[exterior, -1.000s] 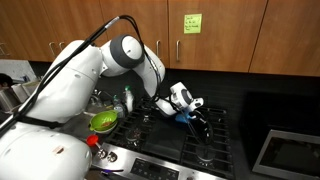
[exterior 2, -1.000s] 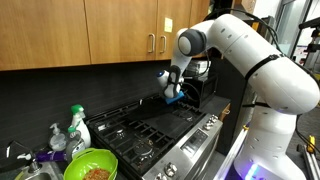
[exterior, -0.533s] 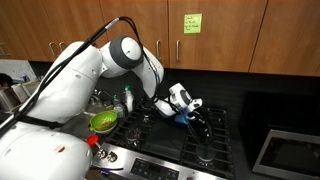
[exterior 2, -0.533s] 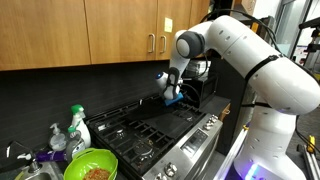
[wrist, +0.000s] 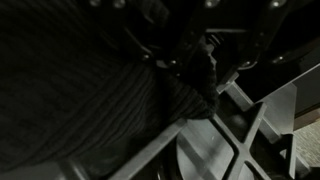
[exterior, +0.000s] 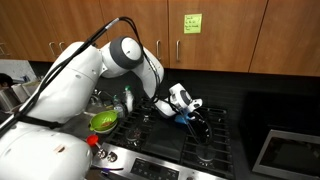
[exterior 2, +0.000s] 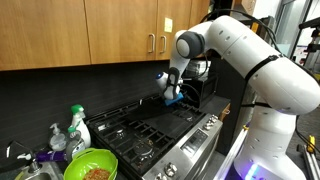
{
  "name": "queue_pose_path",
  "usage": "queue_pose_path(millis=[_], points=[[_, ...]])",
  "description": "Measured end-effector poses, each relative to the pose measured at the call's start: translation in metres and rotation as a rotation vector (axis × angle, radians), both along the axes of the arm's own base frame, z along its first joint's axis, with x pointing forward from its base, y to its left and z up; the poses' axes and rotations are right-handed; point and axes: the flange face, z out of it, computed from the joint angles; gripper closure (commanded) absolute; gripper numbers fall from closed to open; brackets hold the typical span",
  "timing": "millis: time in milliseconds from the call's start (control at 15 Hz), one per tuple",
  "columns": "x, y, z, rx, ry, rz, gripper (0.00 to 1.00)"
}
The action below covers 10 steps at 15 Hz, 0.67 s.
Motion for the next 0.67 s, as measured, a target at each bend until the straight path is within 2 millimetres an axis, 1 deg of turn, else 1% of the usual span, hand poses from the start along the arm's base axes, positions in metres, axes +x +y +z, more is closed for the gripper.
queue_pose_path(millis=[67, 133, 200, 267, 400, 600, 667], points=[[0.0, 0.0, 0.0, 0.0, 0.0, 0.001, 0.19], [0.0, -0.001, 0.0, -0.001, 0.0, 0.001, 0.12], [0.002, 0.004, 0.001, -0.004, 0.0, 0.01, 0.04], [0.006, 0.012, 0.005, -0.008, -0.003, 0.022, 0.02], [0.014, 0.033, 0.013, 0.007, -0.002, 0.069, 0.0], [0.025, 0.073, 0.022, 0.086, 0.013, 0.181, 0.0], [0.027, 0.082, 0.025, 0.108, 0.013, 0.207, 0.0]])
